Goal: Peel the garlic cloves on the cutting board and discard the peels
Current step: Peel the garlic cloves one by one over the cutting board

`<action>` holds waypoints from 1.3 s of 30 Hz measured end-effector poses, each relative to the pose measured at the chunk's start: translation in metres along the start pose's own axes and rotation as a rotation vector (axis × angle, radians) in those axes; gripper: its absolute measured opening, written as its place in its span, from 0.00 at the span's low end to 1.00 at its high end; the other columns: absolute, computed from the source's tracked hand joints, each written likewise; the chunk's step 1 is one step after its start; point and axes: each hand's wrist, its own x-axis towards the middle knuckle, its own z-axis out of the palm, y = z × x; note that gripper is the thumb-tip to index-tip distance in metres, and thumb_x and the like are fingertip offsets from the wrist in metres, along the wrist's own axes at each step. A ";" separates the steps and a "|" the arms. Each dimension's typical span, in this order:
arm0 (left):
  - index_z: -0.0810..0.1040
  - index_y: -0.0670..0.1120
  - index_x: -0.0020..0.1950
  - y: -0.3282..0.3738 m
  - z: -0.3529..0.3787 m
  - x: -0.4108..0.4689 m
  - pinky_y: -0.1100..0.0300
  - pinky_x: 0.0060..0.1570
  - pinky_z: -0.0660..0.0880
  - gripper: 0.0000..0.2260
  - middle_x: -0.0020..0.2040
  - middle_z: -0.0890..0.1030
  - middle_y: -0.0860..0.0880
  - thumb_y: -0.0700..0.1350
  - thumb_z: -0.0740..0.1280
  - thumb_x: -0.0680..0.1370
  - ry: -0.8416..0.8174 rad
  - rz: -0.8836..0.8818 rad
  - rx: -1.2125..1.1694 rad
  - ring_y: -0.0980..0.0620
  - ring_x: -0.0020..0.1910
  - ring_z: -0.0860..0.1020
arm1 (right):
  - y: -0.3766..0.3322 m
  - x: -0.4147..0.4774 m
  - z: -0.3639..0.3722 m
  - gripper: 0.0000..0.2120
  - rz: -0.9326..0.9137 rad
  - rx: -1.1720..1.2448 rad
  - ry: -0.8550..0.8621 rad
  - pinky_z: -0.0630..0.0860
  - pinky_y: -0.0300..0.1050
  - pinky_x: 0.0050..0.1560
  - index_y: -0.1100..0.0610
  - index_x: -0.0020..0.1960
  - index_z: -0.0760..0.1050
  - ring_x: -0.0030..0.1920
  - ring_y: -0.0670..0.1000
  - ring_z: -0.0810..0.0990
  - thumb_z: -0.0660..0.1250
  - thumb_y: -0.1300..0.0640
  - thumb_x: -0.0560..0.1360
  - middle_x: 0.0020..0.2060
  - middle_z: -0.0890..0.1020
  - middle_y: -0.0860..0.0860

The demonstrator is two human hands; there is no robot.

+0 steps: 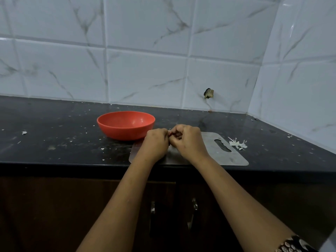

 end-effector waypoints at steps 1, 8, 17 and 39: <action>0.78 0.36 0.48 0.000 0.000 0.000 0.49 0.50 0.74 0.12 0.46 0.81 0.38 0.39 0.57 0.81 -0.013 0.003 0.016 0.41 0.47 0.78 | 0.000 0.000 0.000 0.03 0.005 0.005 0.003 0.81 0.43 0.42 0.59 0.44 0.83 0.36 0.45 0.83 0.70 0.64 0.71 0.36 0.85 0.52; 0.78 0.37 0.50 0.003 -0.006 0.002 0.53 0.52 0.72 0.14 0.52 0.80 0.38 0.41 0.55 0.82 -0.084 -0.038 0.039 0.40 0.52 0.77 | -0.003 0.002 -0.003 0.03 0.063 0.111 -0.040 0.75 0.28 0.36 0.61 0.45 0.83 0.31 0.36 0.80 0.70 0.64 0.73 0.33 0.83 0.49; 0.77 0.41 0.55 -0.013 -0.017 0.003 0.53 0.52 0.73 0.13 0.55 0.79 0.42 0.50 0.65 0.79 -0.056 -0.023 0.448 0.44 0.54 0.76 | 0.004 0.005 0.006 0.09 0.057 -0.162 -0.092 0.77 0.43 0.50 0.58 0.54 0.83 0.44 0.49 0.81 0.66 0.60 0.76 0.45 0.85 0.52; 0.80 0.48 0.55 -0.002 -0.023 0.001 0.57 0.58 0.75 0.15 0.55 0.79 0.49 0.33 0.62 0.75 -0.158 -0.075 0.102 0.52 0.55 0.76 | 0.026 0.007 -0.008 0.11 0.284 -0.177 -0.204 0.74 0.51 0.60 0.46 0.57 0.81 0.57 0.49 0.78 0.63 0.53 0.79 0.56 0.83 0.47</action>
